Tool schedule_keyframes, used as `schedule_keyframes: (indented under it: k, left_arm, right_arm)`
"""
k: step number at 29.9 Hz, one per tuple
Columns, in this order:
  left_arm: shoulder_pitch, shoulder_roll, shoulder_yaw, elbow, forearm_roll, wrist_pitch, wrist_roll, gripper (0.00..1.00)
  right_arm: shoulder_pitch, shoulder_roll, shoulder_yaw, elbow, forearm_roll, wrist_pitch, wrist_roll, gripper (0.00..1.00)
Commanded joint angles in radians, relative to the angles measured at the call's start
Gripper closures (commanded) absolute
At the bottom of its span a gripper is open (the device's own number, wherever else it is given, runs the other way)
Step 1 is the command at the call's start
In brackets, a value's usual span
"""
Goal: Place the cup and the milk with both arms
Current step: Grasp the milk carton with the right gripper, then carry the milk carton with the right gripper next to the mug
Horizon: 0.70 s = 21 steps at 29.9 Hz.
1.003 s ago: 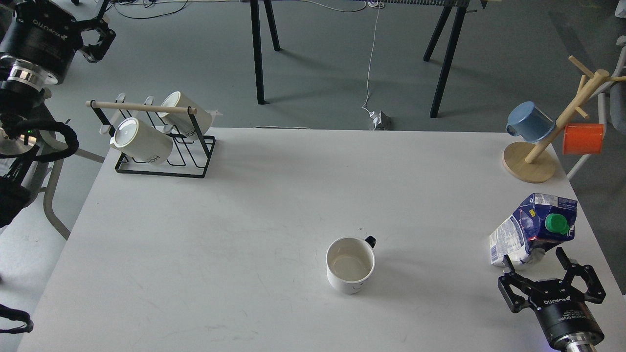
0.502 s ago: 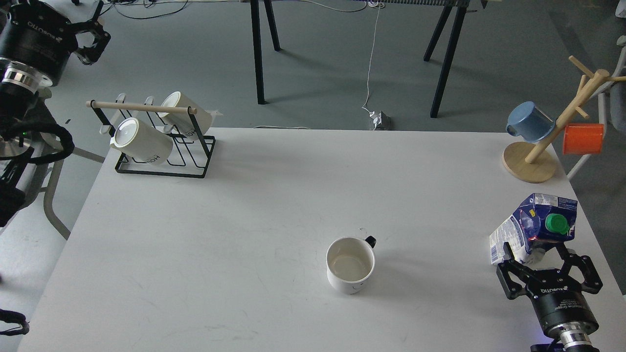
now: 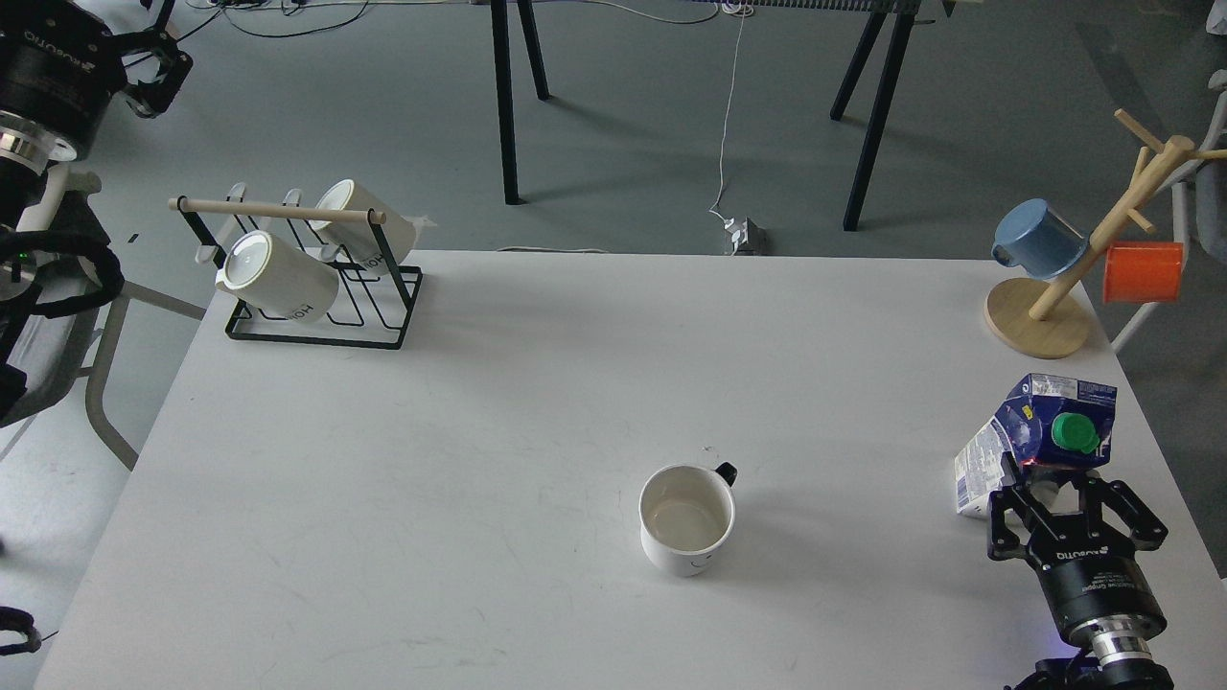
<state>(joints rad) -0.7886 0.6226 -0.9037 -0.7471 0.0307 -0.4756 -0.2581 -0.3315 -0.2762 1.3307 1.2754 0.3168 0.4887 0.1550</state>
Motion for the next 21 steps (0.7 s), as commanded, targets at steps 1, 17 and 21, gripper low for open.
schedule_keyframes:
  k: [1, 17, 21]
  left_arm:
    - [0.0, 0.002, 0.0, 0.0, 0.0, 0.003, -0.001, 0.01]
    - [-0.004, -0.003, 0.0, 0.005, 0.0, 0.048, 0.003, 0.01]
    - [-0.004, 0.002, 0.0, 0.005, 0.0, 0.046, 0.003, 0.01]
  right_arm:
    - [0.0, 0.003, -0.007, 0.012, -0.001, 0.0, 0.0, 0.67]
    - [0.0, 0.173, -0.198, 0.164, -0.208, 0.0, 0.0, 0.67]
    - [-0.003, 0.213, -0.234, 0.131, -0.272, 0.0, 0.0, 0.67]
